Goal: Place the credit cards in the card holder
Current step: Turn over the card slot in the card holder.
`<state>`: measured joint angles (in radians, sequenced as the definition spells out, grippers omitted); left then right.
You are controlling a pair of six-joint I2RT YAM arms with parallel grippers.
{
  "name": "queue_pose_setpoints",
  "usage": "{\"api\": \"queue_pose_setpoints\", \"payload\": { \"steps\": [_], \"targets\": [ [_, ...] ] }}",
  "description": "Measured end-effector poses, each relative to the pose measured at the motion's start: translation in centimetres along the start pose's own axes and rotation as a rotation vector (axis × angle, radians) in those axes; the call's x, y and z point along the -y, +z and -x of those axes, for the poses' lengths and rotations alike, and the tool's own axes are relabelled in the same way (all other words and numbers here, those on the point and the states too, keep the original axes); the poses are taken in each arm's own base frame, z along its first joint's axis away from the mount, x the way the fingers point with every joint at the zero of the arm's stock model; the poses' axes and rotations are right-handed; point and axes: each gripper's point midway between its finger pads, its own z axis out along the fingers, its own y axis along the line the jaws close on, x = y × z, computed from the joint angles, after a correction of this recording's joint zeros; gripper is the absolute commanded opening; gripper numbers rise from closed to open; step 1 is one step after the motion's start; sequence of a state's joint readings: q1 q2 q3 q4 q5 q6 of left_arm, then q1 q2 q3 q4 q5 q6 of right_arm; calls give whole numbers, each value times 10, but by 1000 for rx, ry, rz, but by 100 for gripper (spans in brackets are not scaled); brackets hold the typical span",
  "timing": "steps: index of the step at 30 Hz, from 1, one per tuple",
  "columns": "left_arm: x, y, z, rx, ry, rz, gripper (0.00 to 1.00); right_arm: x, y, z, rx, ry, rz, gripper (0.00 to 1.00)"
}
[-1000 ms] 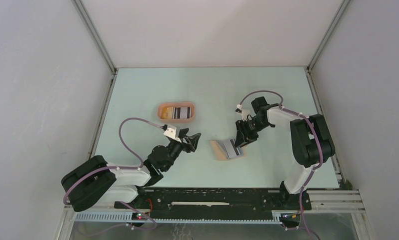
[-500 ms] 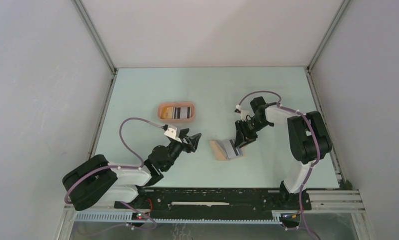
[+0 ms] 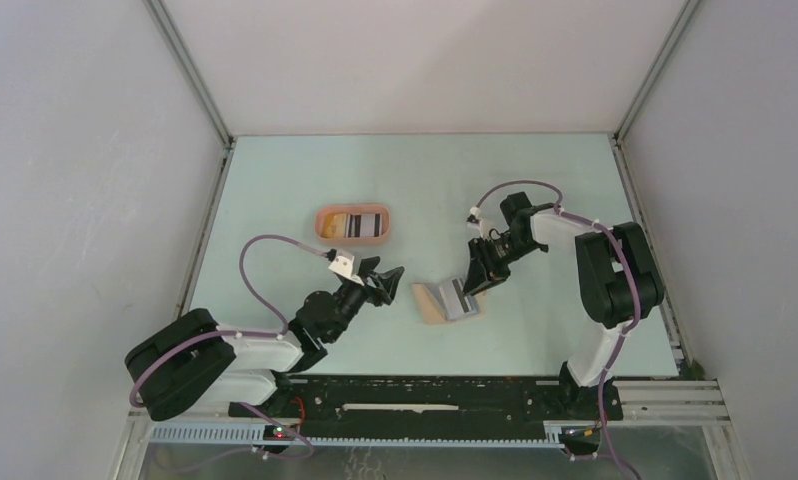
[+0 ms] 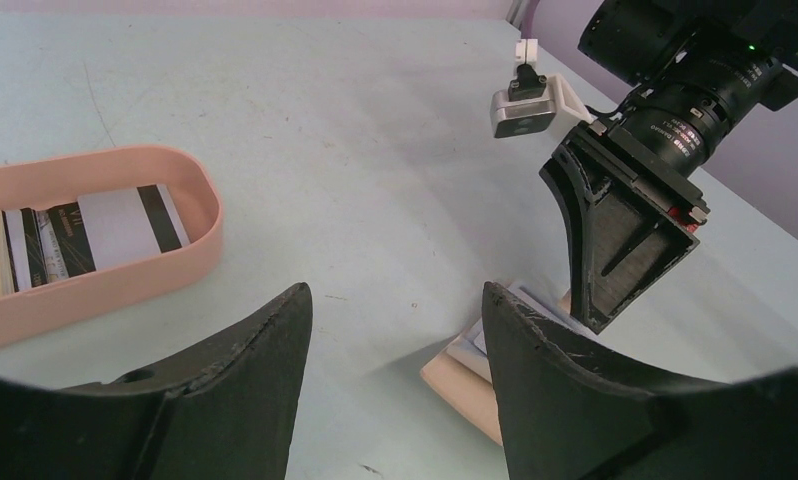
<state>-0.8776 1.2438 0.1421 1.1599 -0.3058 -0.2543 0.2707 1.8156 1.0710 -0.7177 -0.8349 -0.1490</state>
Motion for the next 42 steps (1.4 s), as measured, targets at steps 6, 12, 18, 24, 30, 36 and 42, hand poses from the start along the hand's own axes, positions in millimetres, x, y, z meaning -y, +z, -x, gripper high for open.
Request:
{"api": "queue_pose_setpoints", "payload": {
  "steps": [6,12,18,24,30,36,42],
  "targets": [
    [2,0,2,8,-3,-7,68,-21,-2,3,12,-7,111,41],
    [5,1,6,23,-9,-25,68,-45,1,5,4,-44,196,41],
    [9,-11,22,58,-40,-52,66,-77,21,-5,-57,-135,244,43],
    [27,-28,52,112,-135,-136,64,-93,40,-8,-112,-204,239,49],
    [48,-35,37,22,-217,-236,60,-87,43,-8,-137,-211,223,48],
    [58,-33,-14,-174,-259,-264,55,-82,17,1,-63,-330,72,47],
    [67,-12,-45,-304,-286,-251,52,-57,-14,17,23,-341,-84,48]
  ]
}}
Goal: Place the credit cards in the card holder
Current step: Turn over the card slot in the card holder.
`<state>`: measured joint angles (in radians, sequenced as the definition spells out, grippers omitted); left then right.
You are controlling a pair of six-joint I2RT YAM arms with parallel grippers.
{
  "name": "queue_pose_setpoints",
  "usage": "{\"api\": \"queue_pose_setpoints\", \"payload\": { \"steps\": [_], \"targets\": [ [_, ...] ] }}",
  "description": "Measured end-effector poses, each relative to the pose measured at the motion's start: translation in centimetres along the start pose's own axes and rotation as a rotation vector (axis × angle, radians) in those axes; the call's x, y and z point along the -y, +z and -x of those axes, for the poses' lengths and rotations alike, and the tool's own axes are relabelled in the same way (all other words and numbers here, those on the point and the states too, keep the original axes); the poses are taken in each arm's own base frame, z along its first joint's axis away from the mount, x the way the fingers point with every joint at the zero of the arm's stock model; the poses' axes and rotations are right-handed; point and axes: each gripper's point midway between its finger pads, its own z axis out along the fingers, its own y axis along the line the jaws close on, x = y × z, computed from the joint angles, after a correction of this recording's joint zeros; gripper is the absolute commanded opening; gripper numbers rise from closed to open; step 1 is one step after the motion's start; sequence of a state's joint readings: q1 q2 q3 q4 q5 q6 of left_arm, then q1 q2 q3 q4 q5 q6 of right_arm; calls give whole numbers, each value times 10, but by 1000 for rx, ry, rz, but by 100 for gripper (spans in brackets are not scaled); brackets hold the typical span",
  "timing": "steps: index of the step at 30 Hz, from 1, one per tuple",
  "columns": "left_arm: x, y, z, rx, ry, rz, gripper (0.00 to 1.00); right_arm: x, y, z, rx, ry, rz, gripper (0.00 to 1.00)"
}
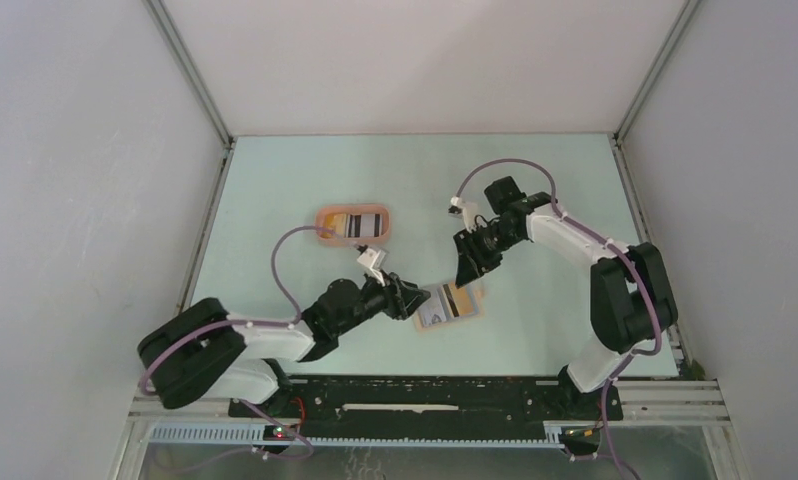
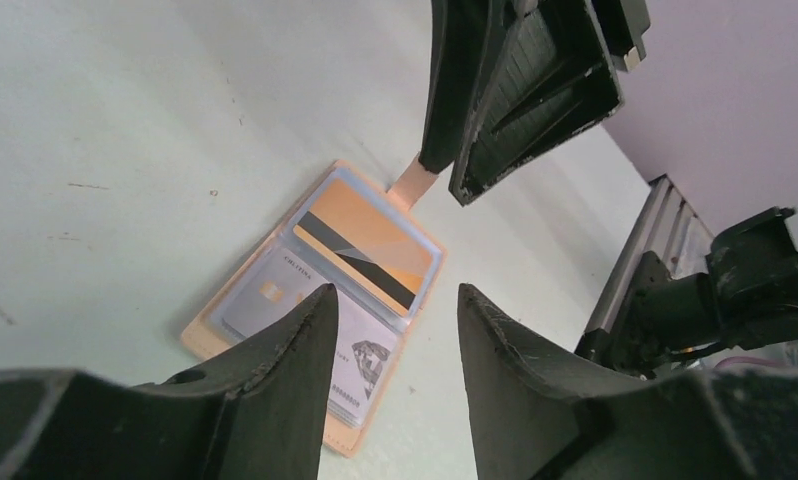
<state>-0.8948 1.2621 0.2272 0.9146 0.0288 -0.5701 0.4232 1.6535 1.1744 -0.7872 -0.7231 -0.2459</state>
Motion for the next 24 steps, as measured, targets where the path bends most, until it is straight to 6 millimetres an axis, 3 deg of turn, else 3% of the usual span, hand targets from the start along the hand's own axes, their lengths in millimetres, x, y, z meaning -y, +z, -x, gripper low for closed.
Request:
{"api": "queue_pose_setpoints", "payload": {
  "steps": [5,14,24],
  "targets": [
    [-4,28,-18,-75,-39,19,51,35,5,-14,-51,93,-68,49],
    [-10,44,-60,-178,-82,45,51,44,21,-29,-118,151,-46,48],
    [-19,48,-69,-189,-82,73,51,52,34,-42,-171,208,-27,46]
  ]
}}
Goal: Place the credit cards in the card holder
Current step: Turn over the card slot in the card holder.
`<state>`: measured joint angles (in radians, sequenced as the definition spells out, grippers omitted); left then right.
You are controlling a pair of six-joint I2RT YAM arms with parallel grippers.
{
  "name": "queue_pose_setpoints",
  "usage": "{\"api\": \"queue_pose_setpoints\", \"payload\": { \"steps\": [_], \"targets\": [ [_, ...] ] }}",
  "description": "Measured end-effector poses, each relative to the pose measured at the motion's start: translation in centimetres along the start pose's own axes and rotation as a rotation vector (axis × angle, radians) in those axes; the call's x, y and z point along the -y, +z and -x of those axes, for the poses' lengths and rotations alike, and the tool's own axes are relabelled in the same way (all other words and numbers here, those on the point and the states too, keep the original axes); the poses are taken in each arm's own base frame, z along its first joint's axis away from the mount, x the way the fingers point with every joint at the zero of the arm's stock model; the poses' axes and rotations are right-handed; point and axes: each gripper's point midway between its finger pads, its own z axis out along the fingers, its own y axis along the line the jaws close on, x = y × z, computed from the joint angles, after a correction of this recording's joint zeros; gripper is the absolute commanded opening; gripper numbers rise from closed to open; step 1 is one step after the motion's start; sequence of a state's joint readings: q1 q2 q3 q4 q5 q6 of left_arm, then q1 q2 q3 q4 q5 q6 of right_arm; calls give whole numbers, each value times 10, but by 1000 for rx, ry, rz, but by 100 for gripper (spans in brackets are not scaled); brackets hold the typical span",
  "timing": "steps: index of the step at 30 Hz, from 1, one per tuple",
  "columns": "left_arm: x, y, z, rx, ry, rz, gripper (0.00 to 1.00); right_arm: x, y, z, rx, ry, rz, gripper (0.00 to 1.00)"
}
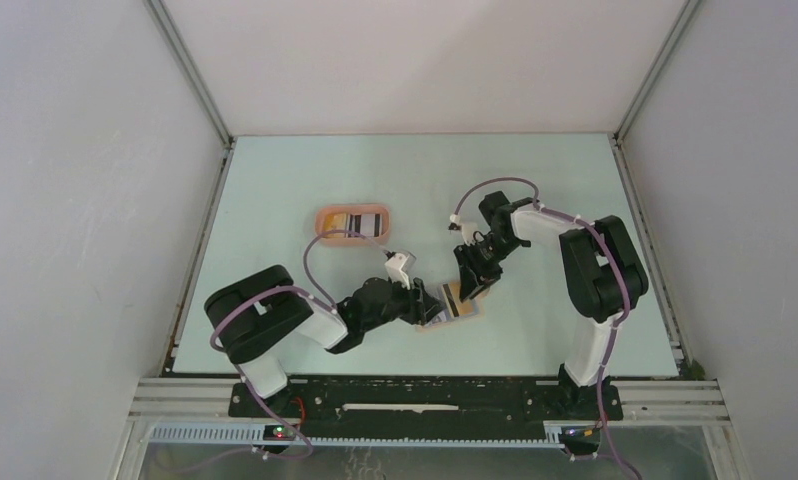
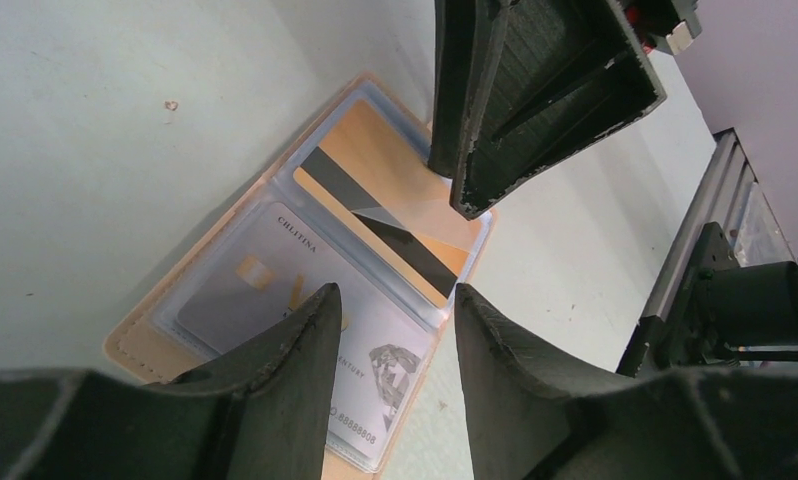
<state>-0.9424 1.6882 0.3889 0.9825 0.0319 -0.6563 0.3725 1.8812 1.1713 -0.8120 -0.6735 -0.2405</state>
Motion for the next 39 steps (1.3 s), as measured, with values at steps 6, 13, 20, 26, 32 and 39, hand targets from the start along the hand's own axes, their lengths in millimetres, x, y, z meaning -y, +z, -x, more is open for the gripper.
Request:
{"api": "queue_pose_setpoints", "payload": {
  "steps": [6,13,20,26,32,39],
  "targets": [
    [-5,3,-6,-14,-1,13,51,5,0,-1,-4,15,-12,48],
    [-5,4,-5,-12,0,12,51,6,1,-2,-7,28,-8,50],
    [-5,6,-5,-9,0,9,50,3,3,-2,-10,50,28,53],
    [-5,6,-5,-8,0,8,50,-1,4,-2,-14,71,61,54],
    [-5,8,-5,-8,0,8,50,-4,4,-1,-7,102,121,53],
    [-5,8,-6,-9,0,9,50,-9,0,2,13,121,176,51]
  ]
}}
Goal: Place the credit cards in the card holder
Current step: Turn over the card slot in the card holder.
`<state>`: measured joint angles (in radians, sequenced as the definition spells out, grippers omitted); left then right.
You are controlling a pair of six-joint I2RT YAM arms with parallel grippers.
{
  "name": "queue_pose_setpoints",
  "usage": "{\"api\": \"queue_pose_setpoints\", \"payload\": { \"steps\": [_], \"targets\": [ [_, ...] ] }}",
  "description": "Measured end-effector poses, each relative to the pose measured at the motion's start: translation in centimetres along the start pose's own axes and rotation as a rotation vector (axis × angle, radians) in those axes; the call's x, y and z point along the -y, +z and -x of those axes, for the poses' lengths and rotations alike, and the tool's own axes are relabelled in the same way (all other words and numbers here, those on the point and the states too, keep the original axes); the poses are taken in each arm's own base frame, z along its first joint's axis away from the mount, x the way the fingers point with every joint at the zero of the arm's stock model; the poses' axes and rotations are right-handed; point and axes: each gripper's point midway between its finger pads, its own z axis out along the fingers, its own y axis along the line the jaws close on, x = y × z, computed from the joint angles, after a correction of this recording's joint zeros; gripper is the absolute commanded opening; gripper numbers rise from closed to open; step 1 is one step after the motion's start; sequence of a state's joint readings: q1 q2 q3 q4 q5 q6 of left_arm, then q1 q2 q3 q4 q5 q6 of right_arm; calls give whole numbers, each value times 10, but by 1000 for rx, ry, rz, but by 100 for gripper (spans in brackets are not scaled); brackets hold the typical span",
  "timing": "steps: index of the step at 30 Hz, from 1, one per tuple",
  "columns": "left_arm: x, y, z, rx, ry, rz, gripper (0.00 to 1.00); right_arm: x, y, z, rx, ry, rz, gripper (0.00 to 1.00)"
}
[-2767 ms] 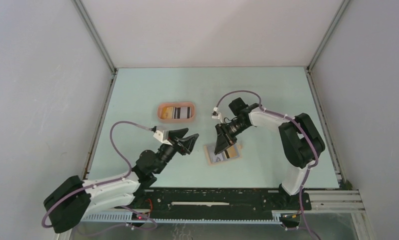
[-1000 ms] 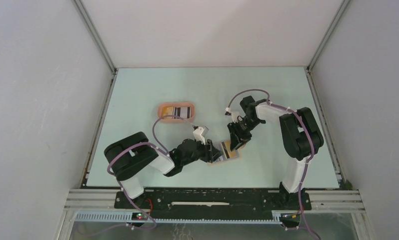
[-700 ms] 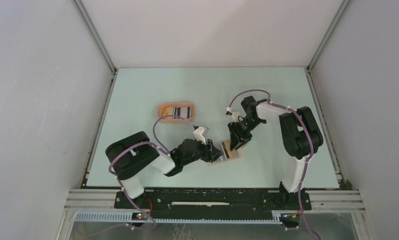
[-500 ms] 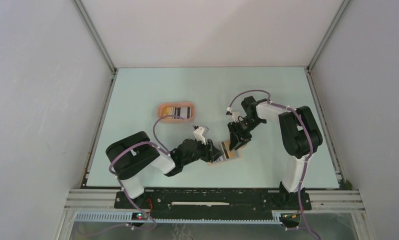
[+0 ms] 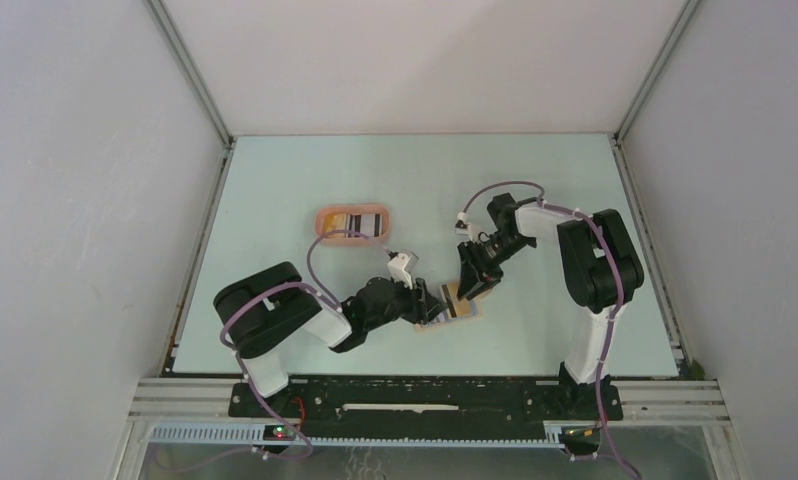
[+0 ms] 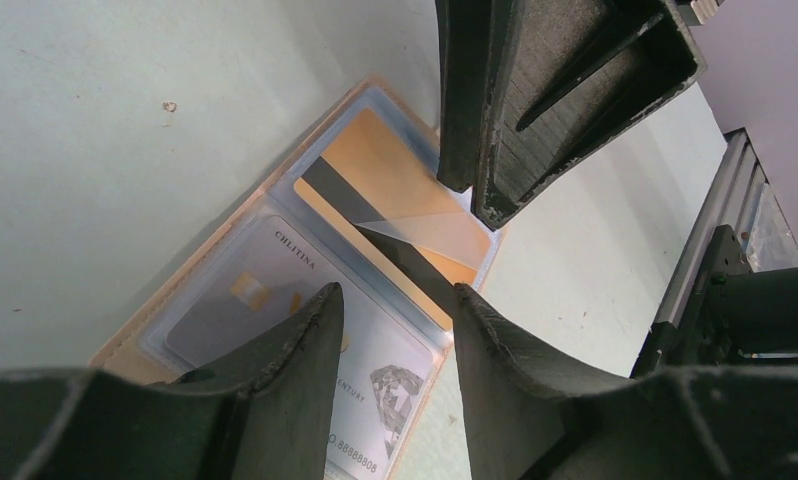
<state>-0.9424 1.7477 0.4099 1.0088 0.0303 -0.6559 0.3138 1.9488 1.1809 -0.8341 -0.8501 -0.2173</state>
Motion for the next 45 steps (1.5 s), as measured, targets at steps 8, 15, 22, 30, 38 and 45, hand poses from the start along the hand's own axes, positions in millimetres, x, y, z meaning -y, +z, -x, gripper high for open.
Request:
{"api": "queue_pose_setpoints", "payload": {
  "steps": [8,15,22,30,38,45],
  "targets": [
    [0,0,0,-1,0,1,50,13,-2,2,5,21,-74,51],
    [0,0,0,-1,0,1,49,13,-1,2,5,36,-78,52],
    [0,3,0,-1,0,0,49,10,0,2,7,40,-51,52],
    [-1,4,-1,-4,0,2,49,-2,3,3,9,53,39,52],
    [-1,4,-1,-5,0,3,49,0,5,3,6,67,52,50],
    [0,7,1,-3,0,2,49,8,-5,8,45,32,-52,53]
  ]
}}
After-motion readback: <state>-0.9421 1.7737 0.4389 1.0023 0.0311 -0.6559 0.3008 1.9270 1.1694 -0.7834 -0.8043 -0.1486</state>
